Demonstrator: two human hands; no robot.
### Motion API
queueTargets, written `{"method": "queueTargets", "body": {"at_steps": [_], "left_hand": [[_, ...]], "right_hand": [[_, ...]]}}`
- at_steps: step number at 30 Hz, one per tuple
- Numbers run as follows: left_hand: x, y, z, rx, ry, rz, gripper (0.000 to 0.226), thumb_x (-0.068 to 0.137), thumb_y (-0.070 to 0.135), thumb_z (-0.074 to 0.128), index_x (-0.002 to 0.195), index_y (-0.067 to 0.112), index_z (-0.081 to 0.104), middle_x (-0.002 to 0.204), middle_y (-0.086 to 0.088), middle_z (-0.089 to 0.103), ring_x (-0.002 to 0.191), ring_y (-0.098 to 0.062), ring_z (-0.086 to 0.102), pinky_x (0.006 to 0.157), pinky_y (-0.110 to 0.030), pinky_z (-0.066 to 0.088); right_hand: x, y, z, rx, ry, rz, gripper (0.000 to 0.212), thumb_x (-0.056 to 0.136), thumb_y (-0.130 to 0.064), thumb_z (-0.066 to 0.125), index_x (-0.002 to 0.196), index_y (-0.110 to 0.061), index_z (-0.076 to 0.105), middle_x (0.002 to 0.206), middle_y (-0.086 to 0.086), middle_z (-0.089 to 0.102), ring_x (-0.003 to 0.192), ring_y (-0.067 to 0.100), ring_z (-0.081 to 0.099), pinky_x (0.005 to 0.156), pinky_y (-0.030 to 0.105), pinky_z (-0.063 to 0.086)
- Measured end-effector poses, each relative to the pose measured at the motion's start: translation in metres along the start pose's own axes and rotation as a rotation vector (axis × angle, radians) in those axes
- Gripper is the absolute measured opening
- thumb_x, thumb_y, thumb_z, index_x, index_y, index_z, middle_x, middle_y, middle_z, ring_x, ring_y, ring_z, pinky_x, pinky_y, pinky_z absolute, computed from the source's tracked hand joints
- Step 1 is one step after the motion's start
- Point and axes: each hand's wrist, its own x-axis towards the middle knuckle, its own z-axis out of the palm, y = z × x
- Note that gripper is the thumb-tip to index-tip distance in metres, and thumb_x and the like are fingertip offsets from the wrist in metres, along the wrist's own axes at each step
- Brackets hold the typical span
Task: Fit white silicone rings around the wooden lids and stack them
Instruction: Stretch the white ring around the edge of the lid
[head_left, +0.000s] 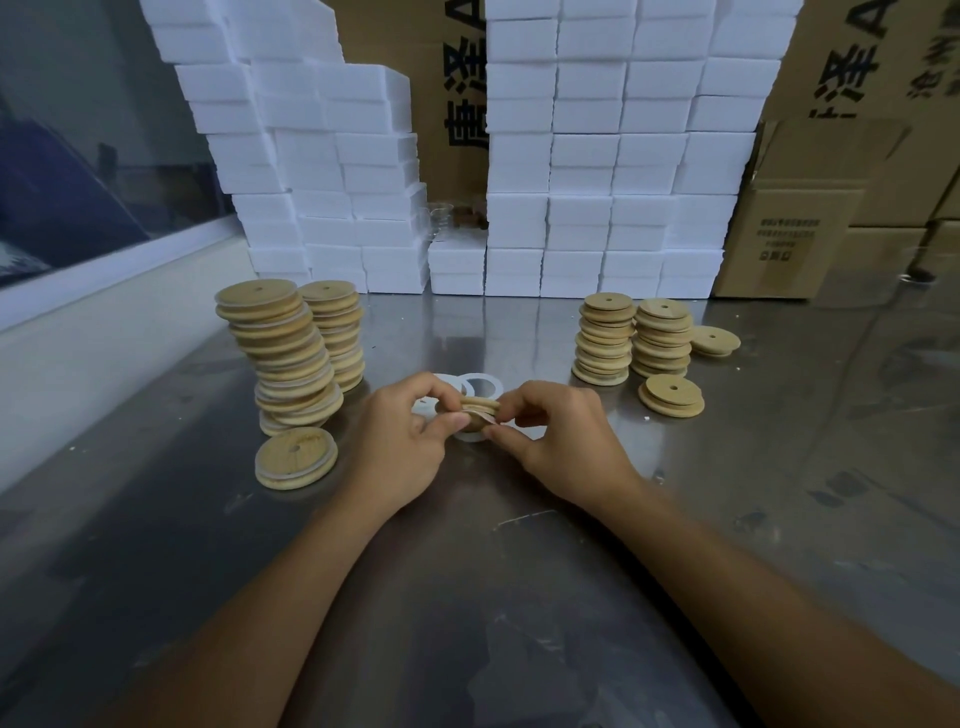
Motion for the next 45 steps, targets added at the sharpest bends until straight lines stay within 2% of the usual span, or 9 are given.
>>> {"method": "queueTargets", "body": {"at_steps": [4, 11, 15, 18, 23, 28, 38, 42, 45], "left_hand": [[0.0003, 0.0015, -0.0008, -0.027, -0.006, -0.013, 0.024, 0.080, 0.017, 0.075, 0.072, 0.035, 0.063, 0.085, -0.004, 0.072, 0.079, -0.032, 0.069, 0.071, -0.056, 0.057], [0.0008, 0.0080, -0.0001, 0.025, -0.029, -0.025, 0.029, 0.081, 0.016, 0.076, 0.071, 0.037, 0.060, 0.087, 0.003, 0.072, 0.048, -0.018, 0.050, 0.053, -0.043, 0.047], [-0.0001, 0.0098, -0.0008, -0.024, -0.019, -0.046, 0.027, 0.081, 0.012, 0.076, 0.072, 0.033, 0.062, 0.085, -0.005, 0.072, 0.064, -0.032, 0.065, 0.067, -0.053, 0.056], [-0.0004, 0.0084, -0.0025, -0.055, 0.009, -0.062, 0.027, 0.079, 0.011, 0.077, 0.071, 0.034, 0.064, 0.085, 0.002, 0.073, 0.075, -0.028, 0.070, 0.073, -0.054, 0.057], [0.0007, 0.0062, -0.0033, -0.104, 0.028, -0.090, 0.029, 0.077, 0.013, 0.079, 0.069, 0.038, 0.067, 0.085, 0.012, 0.072, 0.083, -0.004, 0.067, 0.080, -0.039, 0.057], [0.0016, 0.0045, -0.0030, -0.128, 0.035, -0.097, 0.032, 0.077, 0.014, 0.080, 0.068, 0.042, 0.067, 0.090, 0.012, 0.071, 0.104, -0.011, 0.063, 0.091, -0.037, 0.051], [0.0016, 0.0062, -0.0025, -0.114, 0.008, -0.104, 0.029, 0.076, 0.015, 0.081, 0.068, 0.039, 0.067, 0.090, 0.015, 0.073, 0.102, -0.005, 0.064, 0.099, -0.040, 0.048], [0.0018, 0.0055, -0.0014, -0.124, 0.015, -0.106, 0.030, 0.076, 0.015, 0.081, 0.068, 0.040, 0.067, 0.091, 0.014, 0.073, 0.103, -0.008, 0.064, 0.098, -0.040, 0.048], [0.0015, 0.0035, -0.0018, -0.152, 0.034, -0.136, 0.030, 0.076, 0.016, 0.081, 0.067, 0.041, 0.068, 0.085, 0.020, 0.071, 0.101, -0.004, 0.063, 0.090, -0.029, 0.046]], "right_hand": [[0.0020, -0.0007, 0.0003, 0.109, -0.001, 0.102, 0.006, 0.080, -0.011, 0.080, 0.080, -0.008, 0.075, 0.089, -0.001, 0.075, 0.081, 0.010, 0.069, 0.082, 0.034, 0.058], [0.0051, 0.0029, -0.0063, 0.203, -0.040, 0.224, 0.006, 0.077, -0.005, 0.081, 0.076, -0.008, 0.076, 0.081, 0.001, 0.076, 0.077, 0.020, 0.073, 0.077, 0.043, 0.059], [0.0035, 0.0034, -0.0049, 0.219, -0.035, 0.220, 0.005, 0.078, -0.007, 0.080, 0.077, -0.010, 0.076, 0.082, 0.002, 0.076, 0.077, 0.020, 0.072, 0.078, 0.041, 0.060], [0.0004, 0.0026, -0.0033, 0.226, -0.013, 0.196, 0.005, 0.081, -0.011, 0.079, 0.085, -0.011, 0.076, 0.082, -0.001, 0.075, 0.074, 0.012, 0.071, 0.075, 0.031, 0.060], [0.0000, 0.0010, -0.0031, 0.210, -0.007, 0.173, 0.009, 0.083, -0.016, 0.078, 0.090, -0.011, 0.076, 0.083, -0.003, 0.075, 0.075, 0.009, 0.071, 0.074, 0.028, 0.060], [-0.0003, 0.0011, -0.0043, 0.256, -0.038, 0.207, 0.011, 0.083, -0.014, 0.078, 0.092, -0.010, 0.075, 0.084, -0.001, 0.075, 0.075, 0.009, 0.072, 0.074, 0.030, 0.061], [0.0046, 0.0040, -0.0059, 0.185, -0.067, 0.247, 0.016, 0.080, -0.003, 0.078, 0.073, -0.015, 0.071, 0.079, -0.001, 0.075, 0.075, 0.015, 0.071, 0.075, 0.034, 0.061], [0.0027, 0.0058, -0.0051, 0.188, -0.053, 0.241, 0.009, 0.081, -0.004, 0.077, 0.078, -0.010, 0.072, 0.080, -0.001, 0.074, 0.075, 0.014, 0.070, 0.075, 0.037, 0.060], [0.0007, 0.0046, -0.0045, 0.231, -0.041, 0.231, 0.006, 0.082, -0.008, 0.078, 0.085, -0.010, 0.073, 0.081, 0.001, 0.076, 0.075, 0.012, 0.072, 0.076, 0.036, 0.061]]}}
